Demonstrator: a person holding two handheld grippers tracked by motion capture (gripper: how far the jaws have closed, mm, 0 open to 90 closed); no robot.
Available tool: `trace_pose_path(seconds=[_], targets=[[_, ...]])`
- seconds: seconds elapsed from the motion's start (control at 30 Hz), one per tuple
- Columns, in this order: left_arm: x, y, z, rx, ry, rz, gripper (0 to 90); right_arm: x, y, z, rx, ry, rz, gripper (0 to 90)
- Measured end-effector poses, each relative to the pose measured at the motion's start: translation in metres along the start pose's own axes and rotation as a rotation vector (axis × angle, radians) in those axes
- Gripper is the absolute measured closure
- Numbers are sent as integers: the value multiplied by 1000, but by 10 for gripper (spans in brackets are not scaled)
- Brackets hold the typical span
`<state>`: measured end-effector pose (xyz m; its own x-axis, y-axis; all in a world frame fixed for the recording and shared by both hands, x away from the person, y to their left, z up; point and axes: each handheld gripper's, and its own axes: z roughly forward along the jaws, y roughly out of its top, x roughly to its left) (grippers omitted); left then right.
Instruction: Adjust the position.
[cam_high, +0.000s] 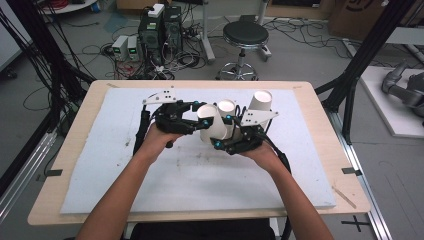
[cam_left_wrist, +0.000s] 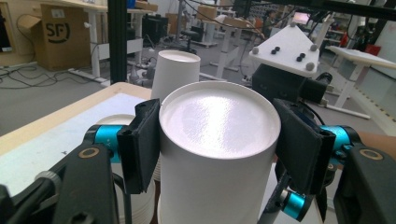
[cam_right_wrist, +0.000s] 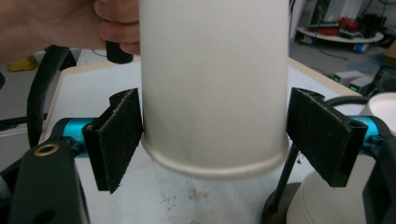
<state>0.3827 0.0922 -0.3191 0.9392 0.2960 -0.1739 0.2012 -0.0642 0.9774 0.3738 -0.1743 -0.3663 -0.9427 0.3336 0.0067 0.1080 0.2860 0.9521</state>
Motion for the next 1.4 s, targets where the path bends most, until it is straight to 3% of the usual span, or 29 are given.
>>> trace_pose_path(seconds=[0.1,0.3,0.33,0.37,0.47,0.57,0.67,0.73,0.83,0.9,1.07,1.13,1.2,1.3,1.4], targets=[[0,-1,2,6,-1,5,354,1,1,1,-3,9,-19,253],[3,-2,3,36,13,-10,348,-6,0,-4,32,20,2,341],[3,-2,3,47,27,0,344,-6,1,-5,50,12,0,341],[2,-2,1,58,44,43,332,-7,3,-6,65,7,-17,340],[2,-1,-2,52,47,53,250,-8,7,-9,70,18,-20,339],[2,-1,-4,63,47,57,222,-12,13,-11,116,56,-24,336],[1,-4,1,97,34,63,223,-10,12,-8,145,90,-14,332],[-2,-8,8,141,-10,72,227,-7,10,-4,171,112,-24,328],[-4,-9,10,170,-19,81,334,-4,9,1,198,138,-27,321],[-3,-9,10,174,-16,75,341,-4,8,2,199,138,-22,315],[0,-8,2,135,5,45,345,-7,8,-2,148,121,6,267],[3,-9,-5,57,13,7,347,-9,8,-6,112,87,28,227],[4,-9,-10,4,9,-14,349,-9,5,-9,94,89,67,213],[5,-11,-11,-32,-3,-35,349,-10,0,-7,87,118,88,200],[5,-14,-9,-22,-15,-36,349,-9,-1,-6,62,129,98,199]])
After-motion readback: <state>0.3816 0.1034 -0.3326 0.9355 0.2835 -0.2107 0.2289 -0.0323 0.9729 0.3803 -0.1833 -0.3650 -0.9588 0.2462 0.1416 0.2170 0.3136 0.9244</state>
